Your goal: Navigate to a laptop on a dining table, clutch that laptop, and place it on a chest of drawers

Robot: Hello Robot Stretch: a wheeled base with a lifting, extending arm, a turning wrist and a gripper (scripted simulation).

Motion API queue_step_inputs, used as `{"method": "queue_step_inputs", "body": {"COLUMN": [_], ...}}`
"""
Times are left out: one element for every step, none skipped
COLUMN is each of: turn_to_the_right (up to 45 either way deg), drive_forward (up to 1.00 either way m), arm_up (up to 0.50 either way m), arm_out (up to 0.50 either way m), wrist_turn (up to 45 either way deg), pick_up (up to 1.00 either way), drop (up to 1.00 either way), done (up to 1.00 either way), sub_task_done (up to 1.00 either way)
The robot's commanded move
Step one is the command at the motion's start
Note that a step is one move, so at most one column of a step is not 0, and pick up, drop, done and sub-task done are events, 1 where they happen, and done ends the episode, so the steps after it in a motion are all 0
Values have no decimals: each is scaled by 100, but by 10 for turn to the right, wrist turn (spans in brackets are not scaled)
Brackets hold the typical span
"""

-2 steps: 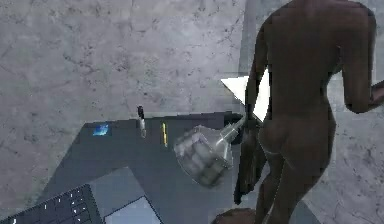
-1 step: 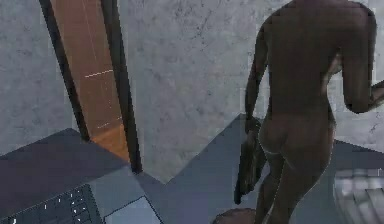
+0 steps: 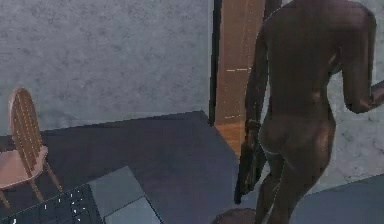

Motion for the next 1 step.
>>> {"method": "queue_step_inputs", "body": {"turn_to_the_right": [0], "drive_forward": [15], "arm_up": [0], "arm_out": [0], "wrist_turn": [0], "pick_up": [0], "drop": [0], "done": [0], "sub_task_done": [0]}}
